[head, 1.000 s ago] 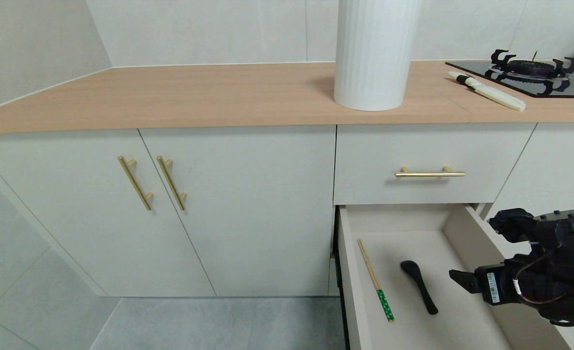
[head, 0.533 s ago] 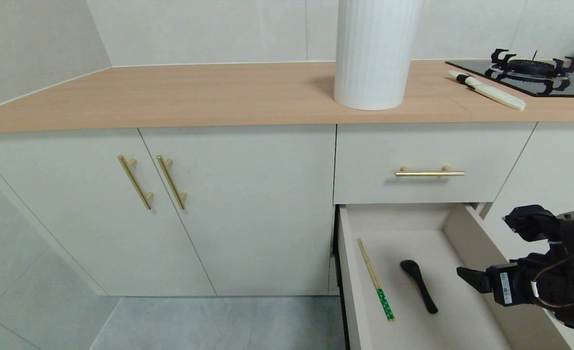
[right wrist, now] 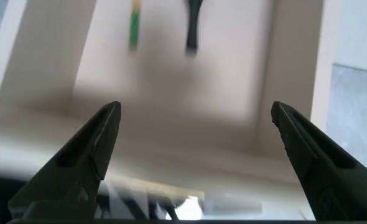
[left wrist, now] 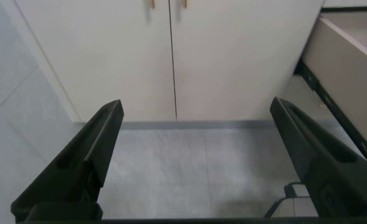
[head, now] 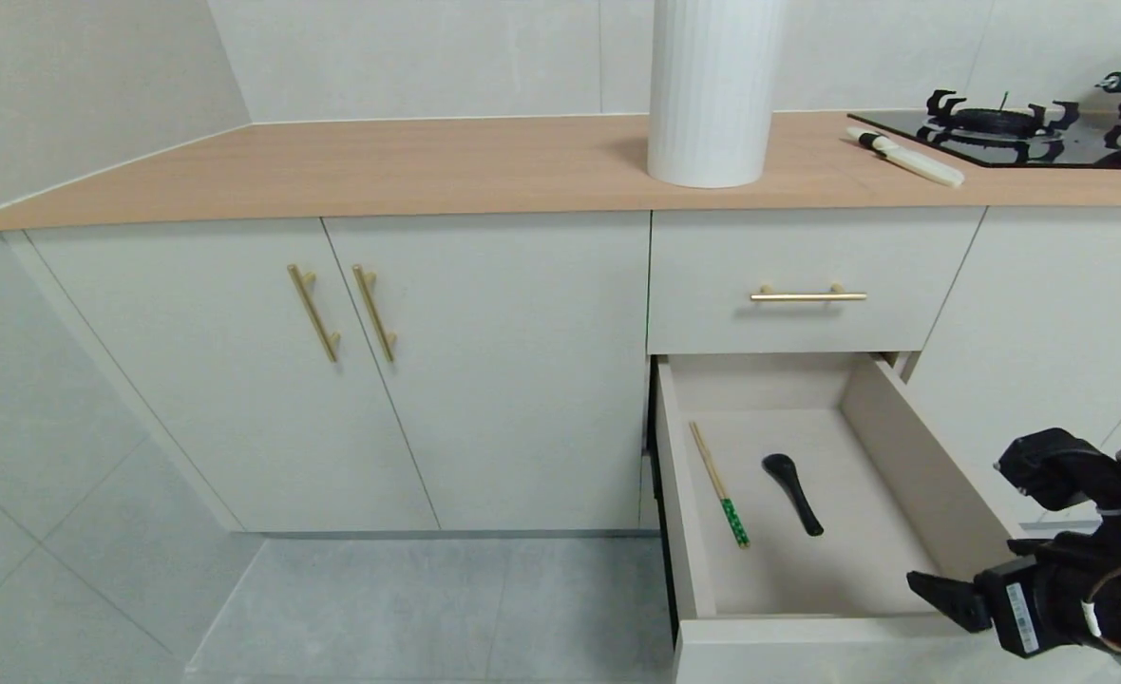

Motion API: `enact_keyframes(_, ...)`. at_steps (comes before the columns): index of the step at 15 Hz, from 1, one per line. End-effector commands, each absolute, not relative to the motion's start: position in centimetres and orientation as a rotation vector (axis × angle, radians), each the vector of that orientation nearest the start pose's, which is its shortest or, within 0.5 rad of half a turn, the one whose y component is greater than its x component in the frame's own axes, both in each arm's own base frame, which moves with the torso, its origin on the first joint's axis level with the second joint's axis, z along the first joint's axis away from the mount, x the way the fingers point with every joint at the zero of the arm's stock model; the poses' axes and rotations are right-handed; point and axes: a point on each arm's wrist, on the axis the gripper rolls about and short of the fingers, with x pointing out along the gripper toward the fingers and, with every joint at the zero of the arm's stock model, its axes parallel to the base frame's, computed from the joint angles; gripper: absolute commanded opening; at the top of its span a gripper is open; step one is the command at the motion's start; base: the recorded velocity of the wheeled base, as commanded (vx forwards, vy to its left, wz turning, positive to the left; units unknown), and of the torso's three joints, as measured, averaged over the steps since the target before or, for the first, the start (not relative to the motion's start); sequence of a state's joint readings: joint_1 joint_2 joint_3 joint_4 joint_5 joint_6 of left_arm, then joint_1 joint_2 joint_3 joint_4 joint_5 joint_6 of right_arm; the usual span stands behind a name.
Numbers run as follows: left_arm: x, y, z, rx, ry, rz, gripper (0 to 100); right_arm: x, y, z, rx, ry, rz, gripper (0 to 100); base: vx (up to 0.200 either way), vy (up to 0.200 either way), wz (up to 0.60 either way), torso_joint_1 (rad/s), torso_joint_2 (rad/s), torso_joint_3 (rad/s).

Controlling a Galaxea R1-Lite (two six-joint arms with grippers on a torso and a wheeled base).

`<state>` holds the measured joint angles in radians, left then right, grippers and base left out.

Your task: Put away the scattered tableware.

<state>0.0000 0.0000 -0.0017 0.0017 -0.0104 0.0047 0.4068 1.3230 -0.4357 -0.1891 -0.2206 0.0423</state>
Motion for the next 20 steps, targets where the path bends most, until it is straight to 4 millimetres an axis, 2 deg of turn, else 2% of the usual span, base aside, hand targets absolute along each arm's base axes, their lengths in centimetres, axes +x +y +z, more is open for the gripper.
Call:
enact_keyframes(1, -2.3, 0.0, 7.6, 0.005, 0.002, -0.009, 100, 14.9, 6.5, 14.4, -0.184, 0.672, 0.225, 100, 0.0, 0.0, 0.0, 0.0, 0.0, 0.0)
enact_keyframes(4, -2.3, 0.0, 7.6, 0.005, 0.002, -0.011, 100, 14.2, 6.5, 14.5, -0.186, 0.701, 0.274, 100, 0.0, 0.0, 0.0, 0.0, 0.0, 0.0)
enact_keyframes(7, -2.3, 0.0, 7.6, 0.005, 0.002, -0.009, 100, 14.2, 6.6, 13.2, -0.233, 0.838, 0.273, 100, 0.0, 0.0, 0.0, 0.0, 0.0, 0.0)
enact_keyframes(11, -2.3, 0.0, 7.6, 0.005, 0.002, -0.011, 100, 15.3, 7.3, 11.8, -0.255, 0.923, 0.265, 100, 0.0, 0.0, 0.0, 0.0, 0.0, 0.0)
enact_keyframes(14, -2.3, 0.0, 7.6, 0.005, 0.002, -0.011, 100, 16.6, 7.9, 11.3, -0.196, 0.97, 0.22, 100, 0.0, 0.0, 0.0, 0.0, 0.0, 0.0)
enact_keyframes(20, -2.3, 0.0, 7.6, 0.005, 0.002, -0.011, 100, 18.5, 8.7, 11.1, -0.117, 1.016, 0.105, 100, 0.0, 0.0, 0.0, 0.0, 0.0, 0.0)
